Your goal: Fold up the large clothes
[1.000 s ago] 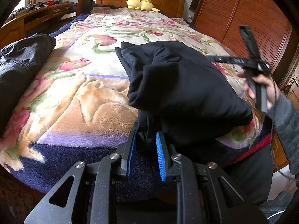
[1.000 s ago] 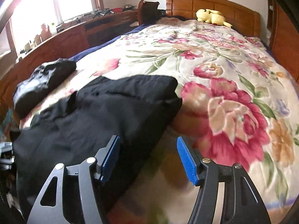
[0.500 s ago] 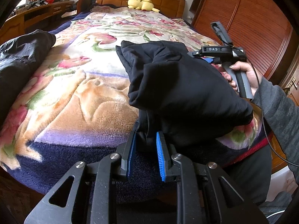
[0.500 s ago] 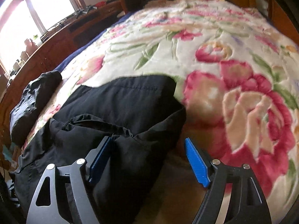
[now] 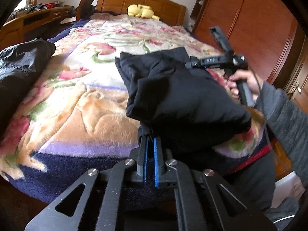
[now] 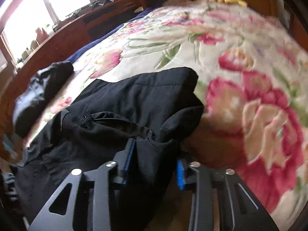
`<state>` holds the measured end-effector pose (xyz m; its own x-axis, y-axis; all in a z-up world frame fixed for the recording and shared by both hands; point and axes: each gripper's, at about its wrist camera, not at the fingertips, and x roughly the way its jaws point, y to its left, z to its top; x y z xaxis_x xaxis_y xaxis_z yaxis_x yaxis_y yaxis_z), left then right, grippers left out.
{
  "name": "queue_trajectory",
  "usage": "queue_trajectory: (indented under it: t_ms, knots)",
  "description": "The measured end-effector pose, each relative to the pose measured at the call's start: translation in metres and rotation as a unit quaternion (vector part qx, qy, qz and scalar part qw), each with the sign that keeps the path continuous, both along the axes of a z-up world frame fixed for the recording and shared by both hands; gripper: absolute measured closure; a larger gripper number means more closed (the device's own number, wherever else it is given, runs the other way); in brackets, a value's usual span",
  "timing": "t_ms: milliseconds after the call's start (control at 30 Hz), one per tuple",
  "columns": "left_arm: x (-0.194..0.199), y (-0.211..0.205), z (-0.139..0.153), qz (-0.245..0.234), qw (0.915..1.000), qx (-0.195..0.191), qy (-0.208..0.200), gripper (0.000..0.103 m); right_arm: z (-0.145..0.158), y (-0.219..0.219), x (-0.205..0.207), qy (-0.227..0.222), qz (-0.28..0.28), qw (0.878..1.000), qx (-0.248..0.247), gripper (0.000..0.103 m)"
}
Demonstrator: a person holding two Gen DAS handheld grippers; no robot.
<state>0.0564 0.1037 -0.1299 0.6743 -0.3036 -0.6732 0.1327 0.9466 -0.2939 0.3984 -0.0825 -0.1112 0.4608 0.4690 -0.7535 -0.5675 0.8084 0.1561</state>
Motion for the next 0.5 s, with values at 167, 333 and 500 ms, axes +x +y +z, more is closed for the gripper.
queue_trajectory:
  t_ms: [167, 333, 500]
  knots:
    - [-0.006, 0.003, 0.017, 0.013, 0.9993, 0.009, -0.033, 0.099, 0.029, 0.007, -0.017, -0.063, -0.003, 0.998, 0.010, 0.080]
    - [-0.007, 0.027, 0.040, 0.035, 0.9968, 0.015, -0.070, 0.099, 0.060, 0.018, -0.037, -0.112, 0.011, 0.993, 0.026, 0.082]
    - [-0.009, 0.069, 0.066, 0.066, 0.9912, 0.031, -0.111, 0.099, 0.090, 0.045, -0.039, -0.142, 0.031, 0.988, 0.043, 0.083]
